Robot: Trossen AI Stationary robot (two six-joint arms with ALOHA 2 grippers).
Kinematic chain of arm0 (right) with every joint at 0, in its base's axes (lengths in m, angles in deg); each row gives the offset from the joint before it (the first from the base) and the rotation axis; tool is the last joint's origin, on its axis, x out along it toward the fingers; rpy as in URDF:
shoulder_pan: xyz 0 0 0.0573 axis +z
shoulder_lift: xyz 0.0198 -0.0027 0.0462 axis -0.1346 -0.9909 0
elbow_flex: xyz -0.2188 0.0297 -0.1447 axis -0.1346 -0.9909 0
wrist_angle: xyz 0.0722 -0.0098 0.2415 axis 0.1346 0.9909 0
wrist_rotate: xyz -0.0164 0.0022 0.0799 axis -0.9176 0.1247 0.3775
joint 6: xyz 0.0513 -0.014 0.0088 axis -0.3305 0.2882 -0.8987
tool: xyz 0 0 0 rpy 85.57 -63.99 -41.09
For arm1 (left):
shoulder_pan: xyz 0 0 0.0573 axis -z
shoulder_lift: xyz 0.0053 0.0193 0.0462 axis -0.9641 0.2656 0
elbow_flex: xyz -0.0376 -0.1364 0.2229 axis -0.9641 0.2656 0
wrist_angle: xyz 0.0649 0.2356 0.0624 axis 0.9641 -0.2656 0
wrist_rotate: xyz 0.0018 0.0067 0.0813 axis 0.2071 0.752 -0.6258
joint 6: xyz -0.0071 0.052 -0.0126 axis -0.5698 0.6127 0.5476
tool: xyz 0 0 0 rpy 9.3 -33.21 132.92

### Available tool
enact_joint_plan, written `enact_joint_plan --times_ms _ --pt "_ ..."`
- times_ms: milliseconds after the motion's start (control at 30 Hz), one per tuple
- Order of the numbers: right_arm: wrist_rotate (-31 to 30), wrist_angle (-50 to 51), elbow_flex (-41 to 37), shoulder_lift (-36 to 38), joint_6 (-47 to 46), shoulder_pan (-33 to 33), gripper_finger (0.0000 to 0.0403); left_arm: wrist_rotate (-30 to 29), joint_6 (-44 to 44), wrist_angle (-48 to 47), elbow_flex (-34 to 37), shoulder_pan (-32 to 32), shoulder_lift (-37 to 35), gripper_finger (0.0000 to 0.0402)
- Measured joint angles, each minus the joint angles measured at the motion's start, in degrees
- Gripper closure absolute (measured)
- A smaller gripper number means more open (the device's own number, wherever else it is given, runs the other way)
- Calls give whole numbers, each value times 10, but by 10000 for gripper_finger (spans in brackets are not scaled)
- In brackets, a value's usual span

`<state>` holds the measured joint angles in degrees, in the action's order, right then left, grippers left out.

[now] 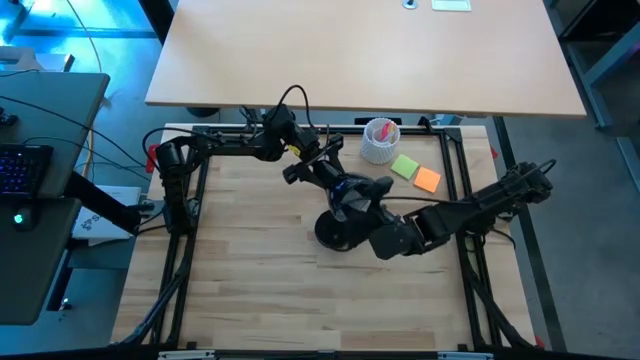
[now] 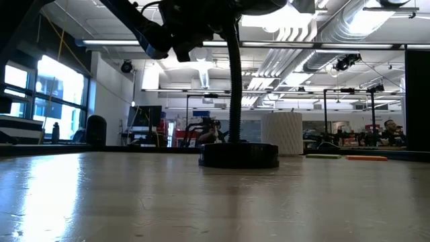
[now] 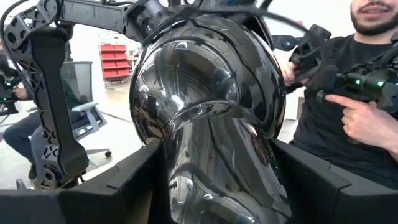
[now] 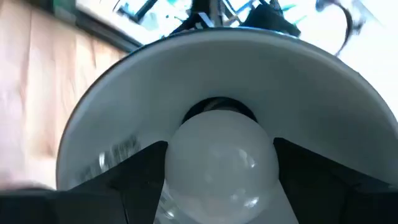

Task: Screw lightbulb
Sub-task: Insert the lightbulb into the desk lamp

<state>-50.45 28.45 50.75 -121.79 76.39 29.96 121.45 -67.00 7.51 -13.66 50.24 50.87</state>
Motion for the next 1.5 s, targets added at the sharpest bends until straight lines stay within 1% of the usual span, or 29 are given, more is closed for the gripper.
enact_joint_plan --times_ms 100,300,500,567,633,733,833,1033,1233,1367,1500 --pt "0 -12 0 0 -105 -2 123 0 12 0 0 0 0 137" --pt "-9 -51 0 0 -344 -2 123 3 33 0 0 3 0 137" --pt "-10 -31 0 0 -596 -10 123 0 42 0 0 4 0 137" --pt "-1 -9 1 0 -641 -13 123 -1 44 0 0 4 0 137" --pt "2 5 2 1 -654 -14 123 -2 45 0 0 4 0 137" --pt "3 5 2 2 -635 -14 122 -2 47 -4 0 4 0 137" --pt "16 11 2 11 -586 -14 112 -3 51 -5 0 4 0 137" --pt "41 43 0 33 -450 -15 81 -17 48 -15 0 3 0 137" --pt "43 58 0 35 -280 -15 79 -21 35 -16 0 2 0 137" --pt "41 56 0 35 -194 -14 78 -24 27 -17 0 1 0 137" --pt "24 58 0 35 -105 0 78 -25 24 -17 0 1 0 137"
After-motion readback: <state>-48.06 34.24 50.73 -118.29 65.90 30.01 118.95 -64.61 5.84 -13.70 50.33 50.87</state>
